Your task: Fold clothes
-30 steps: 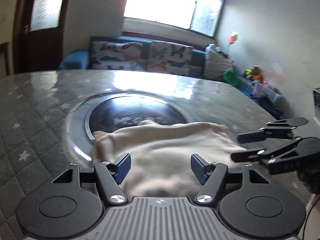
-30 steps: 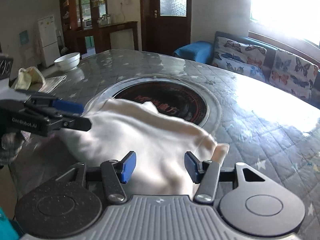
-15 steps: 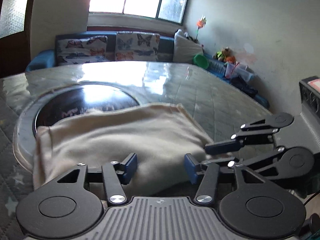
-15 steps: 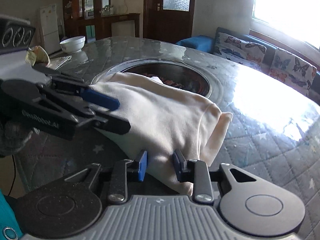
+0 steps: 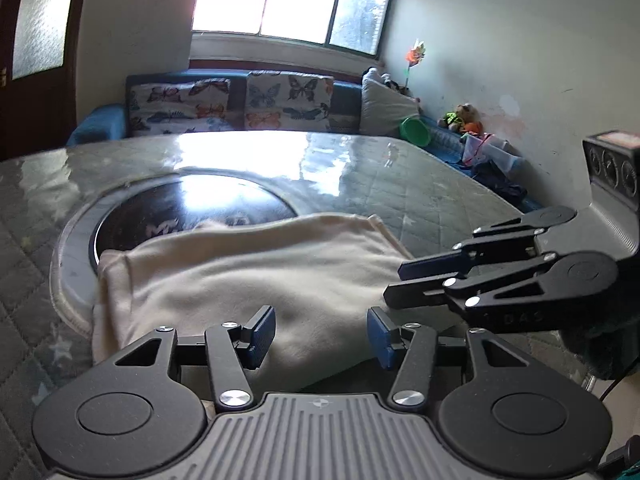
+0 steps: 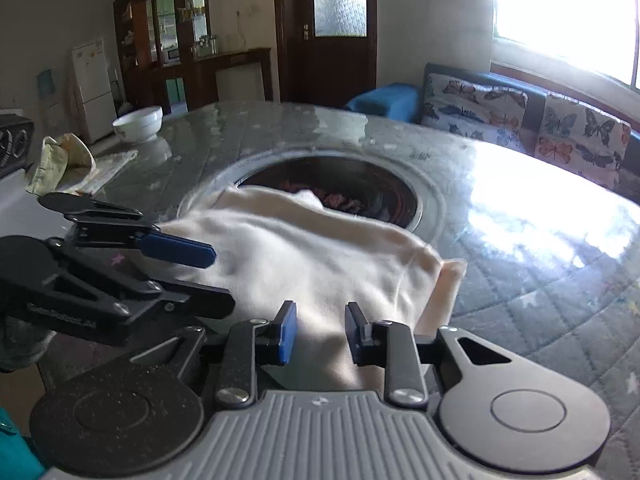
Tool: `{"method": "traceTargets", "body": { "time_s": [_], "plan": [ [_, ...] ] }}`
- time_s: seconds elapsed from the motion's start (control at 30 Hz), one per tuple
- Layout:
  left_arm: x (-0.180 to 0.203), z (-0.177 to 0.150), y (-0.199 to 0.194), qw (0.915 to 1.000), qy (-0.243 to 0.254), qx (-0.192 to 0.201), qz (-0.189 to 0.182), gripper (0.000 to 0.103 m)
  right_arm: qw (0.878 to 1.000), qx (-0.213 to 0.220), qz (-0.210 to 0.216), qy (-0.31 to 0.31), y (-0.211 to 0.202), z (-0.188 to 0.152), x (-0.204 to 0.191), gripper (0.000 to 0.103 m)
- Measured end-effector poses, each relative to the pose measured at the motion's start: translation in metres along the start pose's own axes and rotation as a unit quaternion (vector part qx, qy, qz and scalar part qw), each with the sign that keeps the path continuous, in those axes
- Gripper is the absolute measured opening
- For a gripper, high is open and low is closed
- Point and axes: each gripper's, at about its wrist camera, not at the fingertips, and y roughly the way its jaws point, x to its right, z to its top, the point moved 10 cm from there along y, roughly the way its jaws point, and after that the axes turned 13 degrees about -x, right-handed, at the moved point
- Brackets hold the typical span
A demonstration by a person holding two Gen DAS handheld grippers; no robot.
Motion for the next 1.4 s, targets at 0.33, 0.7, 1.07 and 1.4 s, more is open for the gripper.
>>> {"method": "traceTargets", "body": {
  "time_s": [0.33,0.7,1.07,1.4],
  "plan": [
    [-0.028,-0.006,-0.025,0.9988,-0.040,0.024,0.015,0.055,0.999,0.007,-0.010,-0.038,-0.005,0.013,-0.012,0.024],
    [-0.062,-0.022,-0.032,0.9958,-0.086,0.018,0.026,0.056,0.998,-0.006,0.019,-0.063,0.012,0.023,-0.036,0.026],
    [-0.120,-0.003,-0.071,0.9856,-0.141,0.055,0.075,0.084,0.982,0.005,0.064,-0.176,0.015,0.053,-0.107,0.048],
    [-0.150,0.006,-0.076,0.9767,-0.190,0.064,0.076,0.103,0.965,-0.010,0.063,-0.255,0.046,0.058,-0.162,0.052]
  ]
}}
